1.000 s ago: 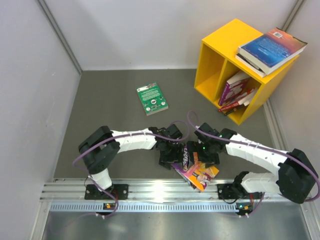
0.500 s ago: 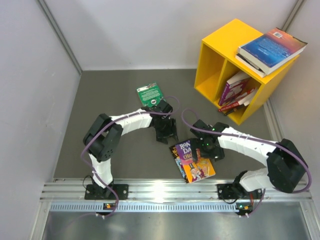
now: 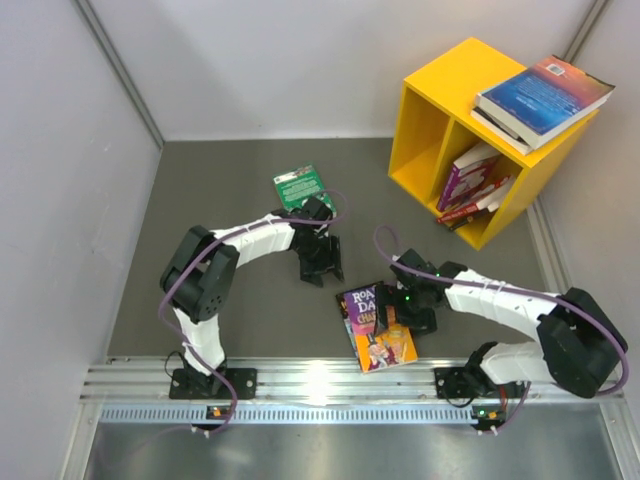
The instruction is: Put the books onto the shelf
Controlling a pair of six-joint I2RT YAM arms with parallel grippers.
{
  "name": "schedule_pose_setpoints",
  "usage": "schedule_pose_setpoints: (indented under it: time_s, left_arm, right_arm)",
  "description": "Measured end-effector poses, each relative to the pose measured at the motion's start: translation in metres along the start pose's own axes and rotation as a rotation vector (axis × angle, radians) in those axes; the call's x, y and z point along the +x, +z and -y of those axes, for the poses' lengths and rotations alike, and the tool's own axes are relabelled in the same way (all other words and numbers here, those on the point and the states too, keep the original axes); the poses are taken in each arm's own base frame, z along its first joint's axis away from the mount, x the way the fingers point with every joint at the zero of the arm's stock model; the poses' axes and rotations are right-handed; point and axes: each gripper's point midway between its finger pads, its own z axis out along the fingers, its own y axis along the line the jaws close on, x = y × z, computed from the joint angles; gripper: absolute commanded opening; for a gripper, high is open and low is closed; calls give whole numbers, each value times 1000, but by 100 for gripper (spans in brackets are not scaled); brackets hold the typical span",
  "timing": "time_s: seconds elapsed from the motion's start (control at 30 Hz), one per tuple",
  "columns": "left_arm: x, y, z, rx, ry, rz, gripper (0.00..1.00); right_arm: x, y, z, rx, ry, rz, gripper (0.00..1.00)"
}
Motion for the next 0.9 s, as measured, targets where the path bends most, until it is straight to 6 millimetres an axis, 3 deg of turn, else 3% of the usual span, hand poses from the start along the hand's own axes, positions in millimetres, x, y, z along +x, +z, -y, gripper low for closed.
schedule_pose_setpoints:
  time_s: [0.1,0.13,0.2,0.23,0.33,0.47,0.57,0.77,0.9]
  left_arm:
    - [11,-3,-8,-13,-6,-15,64]
    - [13,-5,-10,-14,-7,-15,64]
    - [16,-11,-10,-13,-5,-10,64]
    - [16,-14,-10,-10,-4,-4,64]
    - [16,-22,-7,-1,2,14,64]
    - [15,-30,-5,11,7,33,63]
    - [16,-31,-6,8,3,34,63]
    - [20,-31,-13,-19,-14,33,63]
    - [18,-43,-13,-22,-10,70,63]
  right_arm:
    - [4,2,-10,-64,18,-13,87]
    - [5,2,-12,-82,25,-16,72]
    - [9,4,-14,-108,36,-23,55]
    - [11,6,-15,-118,43,-28,38]
    - [11,-1,-20,-143,47,-24,20]
    - [5,-16,-19,-95,44,4,18]
    - [-6,-34,-16,-32,39,49,0]
    - [-23,-79,-21,6,21,151,0]
    - [-43,-129,-47,-49,-13,237,0]
